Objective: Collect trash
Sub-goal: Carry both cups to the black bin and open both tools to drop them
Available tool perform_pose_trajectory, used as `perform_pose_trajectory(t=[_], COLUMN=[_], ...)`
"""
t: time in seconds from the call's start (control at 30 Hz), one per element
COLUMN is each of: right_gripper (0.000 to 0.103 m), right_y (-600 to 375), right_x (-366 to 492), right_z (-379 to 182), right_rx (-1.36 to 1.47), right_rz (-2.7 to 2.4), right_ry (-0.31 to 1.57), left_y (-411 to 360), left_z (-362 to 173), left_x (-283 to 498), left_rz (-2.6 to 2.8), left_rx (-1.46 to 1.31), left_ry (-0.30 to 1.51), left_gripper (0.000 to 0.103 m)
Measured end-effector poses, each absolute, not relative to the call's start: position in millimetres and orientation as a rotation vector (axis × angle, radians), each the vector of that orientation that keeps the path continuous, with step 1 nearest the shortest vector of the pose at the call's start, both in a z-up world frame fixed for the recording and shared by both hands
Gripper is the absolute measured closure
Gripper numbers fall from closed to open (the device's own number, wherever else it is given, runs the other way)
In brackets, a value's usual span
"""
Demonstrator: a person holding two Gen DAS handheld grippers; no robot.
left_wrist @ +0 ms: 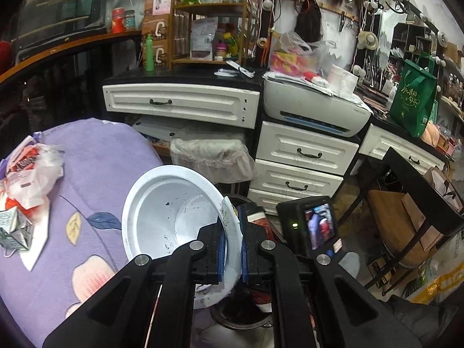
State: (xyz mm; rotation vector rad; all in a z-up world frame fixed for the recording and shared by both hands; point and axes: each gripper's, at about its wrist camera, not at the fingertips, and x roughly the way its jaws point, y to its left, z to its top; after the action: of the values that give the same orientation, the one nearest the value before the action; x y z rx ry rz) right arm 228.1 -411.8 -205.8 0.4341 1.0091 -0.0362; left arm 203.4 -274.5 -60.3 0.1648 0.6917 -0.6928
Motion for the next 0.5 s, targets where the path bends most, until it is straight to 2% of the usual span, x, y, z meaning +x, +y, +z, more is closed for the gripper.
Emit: perform_pose_trajectory(t=[0.1, 0.17, 0.5], right_gripper=[0.024, 0.018, 0.018], right_y=[-412.3, -413.3, -425.2], right_x=[229.8, 227.2, 172.3], right_z=[-217.1, -219.3, -188.2], right_rx=[0.412, 0.393, 0.353], right_rz=[-0.079, -0.095, -0.168], right_ry=[1.025, 1.021, 0.923], left_y=[-276.9, -277.4, -307.1], left_z=[-66.5, -69.8, -92.3], left_x=[207.2, 209.7, 218.5], left_rz=[-0.696, -0.700, -0.729], left_rx=[0.162, 0.160, 0.191], left_ry=[0.713, 0.728, 0.805], left_gripper=[0.094, 0.094, 0.094])
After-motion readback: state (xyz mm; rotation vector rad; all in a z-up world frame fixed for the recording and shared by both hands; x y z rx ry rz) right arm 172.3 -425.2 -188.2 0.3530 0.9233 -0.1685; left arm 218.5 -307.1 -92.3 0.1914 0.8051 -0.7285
